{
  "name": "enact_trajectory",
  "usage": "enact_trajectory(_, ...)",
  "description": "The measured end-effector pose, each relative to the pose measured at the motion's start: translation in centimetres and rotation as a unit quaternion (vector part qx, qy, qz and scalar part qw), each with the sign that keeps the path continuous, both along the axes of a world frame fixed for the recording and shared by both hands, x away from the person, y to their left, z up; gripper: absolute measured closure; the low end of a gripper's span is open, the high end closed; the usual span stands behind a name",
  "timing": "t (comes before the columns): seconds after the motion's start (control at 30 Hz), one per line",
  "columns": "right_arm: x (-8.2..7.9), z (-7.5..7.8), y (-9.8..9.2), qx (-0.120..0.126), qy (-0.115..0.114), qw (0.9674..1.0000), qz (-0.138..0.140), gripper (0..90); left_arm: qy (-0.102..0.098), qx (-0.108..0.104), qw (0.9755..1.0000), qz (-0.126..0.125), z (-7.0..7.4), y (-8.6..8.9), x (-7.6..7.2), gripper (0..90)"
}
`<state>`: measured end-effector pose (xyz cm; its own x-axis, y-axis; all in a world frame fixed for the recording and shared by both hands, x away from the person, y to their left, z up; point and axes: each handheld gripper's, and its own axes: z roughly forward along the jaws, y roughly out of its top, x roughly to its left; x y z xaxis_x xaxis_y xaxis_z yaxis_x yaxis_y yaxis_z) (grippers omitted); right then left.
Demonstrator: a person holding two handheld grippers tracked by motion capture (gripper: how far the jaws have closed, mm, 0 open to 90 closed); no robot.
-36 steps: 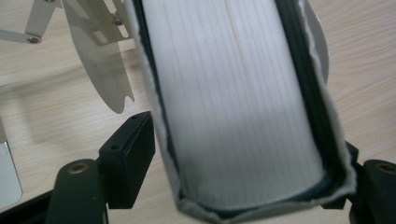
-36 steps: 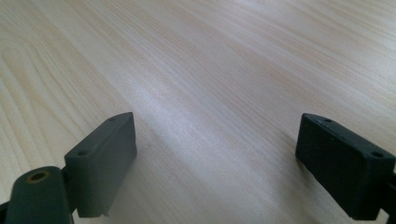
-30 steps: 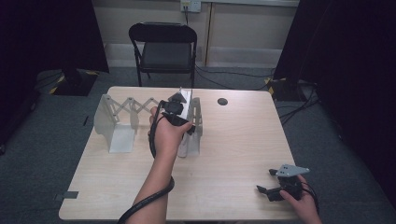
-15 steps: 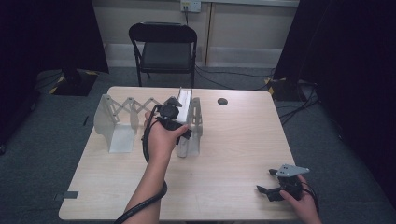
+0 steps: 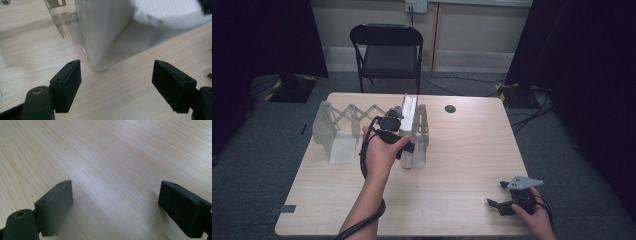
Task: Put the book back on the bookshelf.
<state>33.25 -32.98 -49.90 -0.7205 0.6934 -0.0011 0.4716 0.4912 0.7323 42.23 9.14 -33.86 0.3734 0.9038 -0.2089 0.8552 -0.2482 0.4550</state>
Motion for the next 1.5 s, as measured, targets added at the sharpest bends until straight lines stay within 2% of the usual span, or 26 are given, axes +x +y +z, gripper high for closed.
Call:
enact_trajectory(0.2,0.0,0.0,0.0,0.0,0.0,1.0,0.0,12.0,0.0,0.0,0.9999,-0.011,-0.5,0.1,-0.2,23.2)
enact_trajectory(0.3,0.0,0.0,0.0,0.0,0.0,1.0,-0.001,12.0,-0.003,0.0,1.0,-0.007,-0.7,0.1,-0.3,23.1)
enact_trajectory(0.77,0.0,0.0,0.0,0.0,0.0,1.0,0.0,12.0,0.001,-0.004,0.9997,-0.022,-1.5,0.1,-1.0,22.1)
enact_trajectory(1.1,0.0,0.0,0.0,0.0,0.0,1.0,0.0,12.0,0.002,-0.007,0.9995,-0.03,-2.1,0.7,-1.5,21.5)
enact_trajectory(1.23,0.0,0.0,0.0,0.0,0.0,1.0,0.0,12.0,0.003,-0.005,0.9991,-0.042,-2.4,0.9,-1.8,20.2)
enact_trajectory(1.3,0.0,0.0,0.0,0.0,0.0,1.0,0.0,12.0,0.005,-0.01,0.9993,-0.036,-2.6,1.0,-1.9,19.9)
enact_trajectory(1.5,0.0,0.0,0.0,0.0,0.0,1.0,0.0,12.0,0.006,-0.009,0.999,-0.043,-3.0,1.2,-2.1,19.8)
